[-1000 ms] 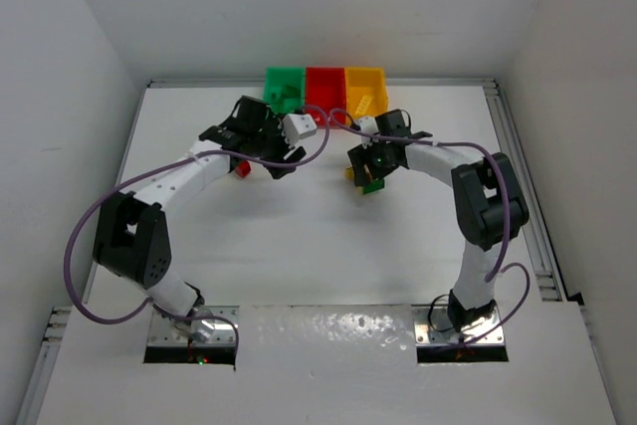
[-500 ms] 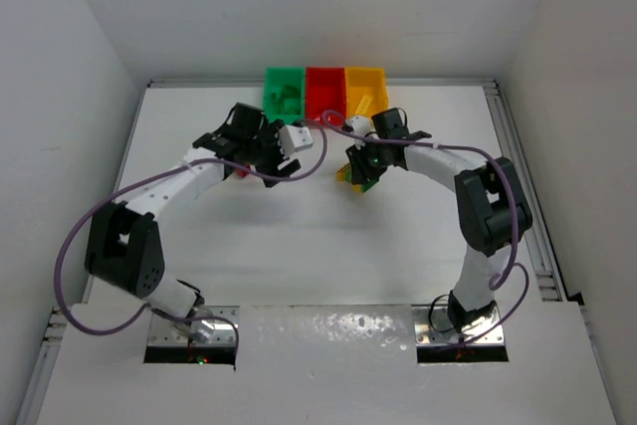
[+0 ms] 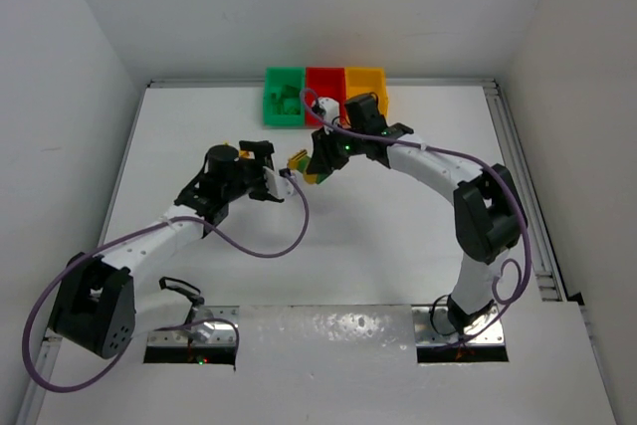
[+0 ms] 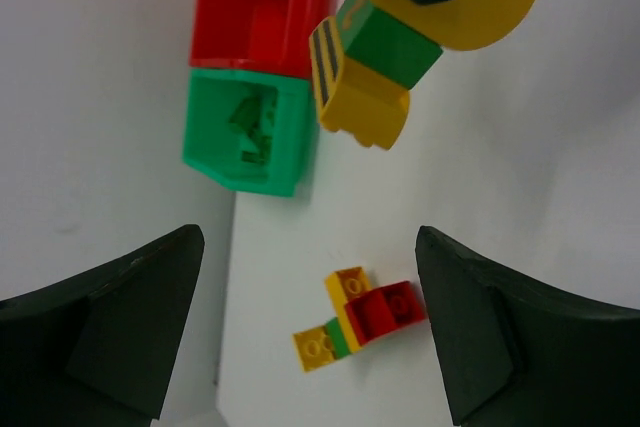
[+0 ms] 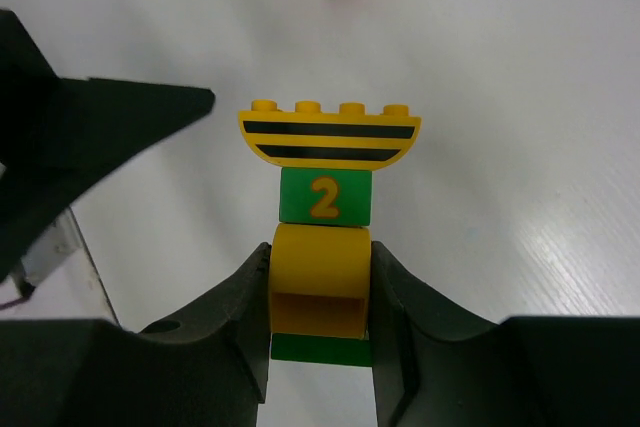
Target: Sort the legos into containers by color
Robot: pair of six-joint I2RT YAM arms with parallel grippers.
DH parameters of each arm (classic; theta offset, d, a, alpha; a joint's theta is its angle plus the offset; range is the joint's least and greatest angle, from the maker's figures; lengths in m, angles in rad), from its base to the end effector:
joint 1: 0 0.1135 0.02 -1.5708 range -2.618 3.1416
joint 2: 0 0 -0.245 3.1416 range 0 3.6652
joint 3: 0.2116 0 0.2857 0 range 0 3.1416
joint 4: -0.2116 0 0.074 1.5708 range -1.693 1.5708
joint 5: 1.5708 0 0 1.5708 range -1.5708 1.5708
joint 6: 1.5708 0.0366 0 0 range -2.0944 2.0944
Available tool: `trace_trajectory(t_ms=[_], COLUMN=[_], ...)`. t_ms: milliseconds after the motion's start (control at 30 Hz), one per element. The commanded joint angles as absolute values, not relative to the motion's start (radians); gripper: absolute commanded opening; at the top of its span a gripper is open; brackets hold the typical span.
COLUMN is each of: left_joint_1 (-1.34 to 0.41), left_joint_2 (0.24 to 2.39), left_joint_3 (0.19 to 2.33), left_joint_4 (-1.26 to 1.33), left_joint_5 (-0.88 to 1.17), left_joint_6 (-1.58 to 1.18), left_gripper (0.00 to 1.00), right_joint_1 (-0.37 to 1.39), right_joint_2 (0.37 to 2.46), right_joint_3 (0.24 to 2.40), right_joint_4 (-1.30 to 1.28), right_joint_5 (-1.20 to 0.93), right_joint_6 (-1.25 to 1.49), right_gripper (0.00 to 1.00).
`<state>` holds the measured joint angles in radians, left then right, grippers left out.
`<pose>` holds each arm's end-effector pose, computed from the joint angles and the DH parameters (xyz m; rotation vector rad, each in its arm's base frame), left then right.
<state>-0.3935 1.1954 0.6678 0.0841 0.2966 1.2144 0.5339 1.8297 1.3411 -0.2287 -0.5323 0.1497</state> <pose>0.2731 -0.1250 0.2059 1.5651 1.2468 0.2295 0.3668 0.2384 0.2028 -0.7302 2.2378 0.9560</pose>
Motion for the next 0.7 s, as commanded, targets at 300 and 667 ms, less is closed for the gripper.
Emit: trace_trajectory(t_ms=[300,667], left_joint_1=[-0.403,-0.416], left_joint_2=[1.141,1.164], left_joint_3=[0.575,0.609], left_joint_4=[0.35,0.265], left_joint_5=[0.393,0.443], left_joint_6=[1.419,1.474], left_gripper=[0.84,0.68], right_joint_1=[0.584,0.597], right_joint_2=[1.819,1.838], right_joint_3=[1.446,1.476], right_joint_4=[-0.11,-0.109], right_joint_5=[-0.609,-0.637], right_joint_6=[0.302,0.301], right_gripper=[0.0,0.0])
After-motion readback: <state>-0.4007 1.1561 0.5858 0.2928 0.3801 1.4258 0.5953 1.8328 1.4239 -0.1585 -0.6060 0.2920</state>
